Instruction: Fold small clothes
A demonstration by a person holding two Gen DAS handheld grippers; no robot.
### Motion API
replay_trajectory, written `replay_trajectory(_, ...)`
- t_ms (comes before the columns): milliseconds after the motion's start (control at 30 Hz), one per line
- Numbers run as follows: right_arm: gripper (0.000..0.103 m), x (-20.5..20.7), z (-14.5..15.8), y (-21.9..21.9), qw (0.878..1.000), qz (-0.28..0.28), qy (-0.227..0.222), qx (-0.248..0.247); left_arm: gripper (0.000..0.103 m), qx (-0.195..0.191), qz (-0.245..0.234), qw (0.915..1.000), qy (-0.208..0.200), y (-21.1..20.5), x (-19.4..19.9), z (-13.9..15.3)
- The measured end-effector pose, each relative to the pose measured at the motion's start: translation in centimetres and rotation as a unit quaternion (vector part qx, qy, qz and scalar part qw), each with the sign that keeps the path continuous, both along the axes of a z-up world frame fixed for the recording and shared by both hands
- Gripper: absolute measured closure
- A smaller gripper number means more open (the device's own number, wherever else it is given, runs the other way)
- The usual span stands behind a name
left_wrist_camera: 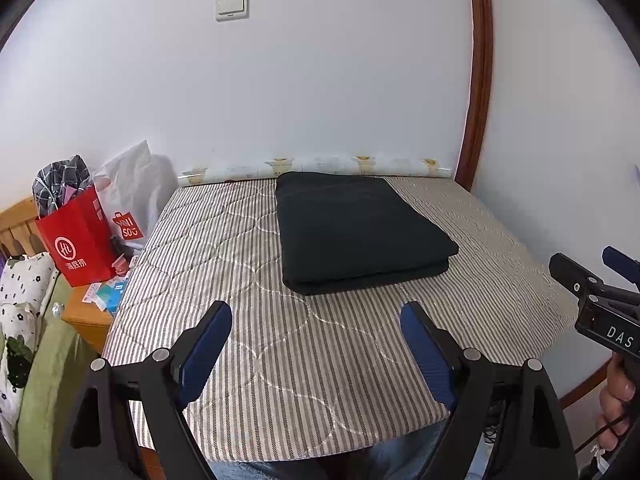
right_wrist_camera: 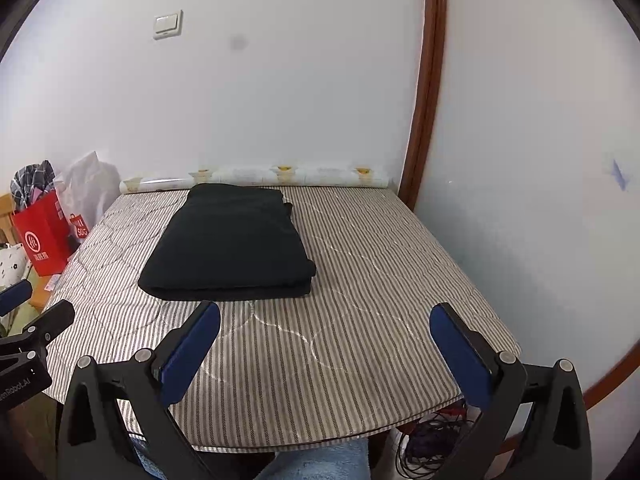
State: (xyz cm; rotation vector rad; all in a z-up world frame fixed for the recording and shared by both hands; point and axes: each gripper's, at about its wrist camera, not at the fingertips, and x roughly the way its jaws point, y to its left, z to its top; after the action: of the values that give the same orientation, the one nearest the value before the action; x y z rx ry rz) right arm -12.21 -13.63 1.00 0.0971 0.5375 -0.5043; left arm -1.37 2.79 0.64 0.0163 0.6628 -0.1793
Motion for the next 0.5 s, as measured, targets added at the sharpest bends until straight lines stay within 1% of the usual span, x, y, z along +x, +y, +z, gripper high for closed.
replay_trajectory(367, 0.0, 0.21, -0.12, 0.69, 1.0, 0.004, 0.004, -0.003, 0.018, -0.002, 0.002, 1.0, 0.002, 0.34, -0.07, 0.03)
replay_trajectory(500, 0.0, 0.3, -0.17, 0.75, 1.0, 0.014, 0.004, 0.008, 0.018, -0.002, 0.002, 1.0, 0.003, 0.4, -0.06, 0.06)
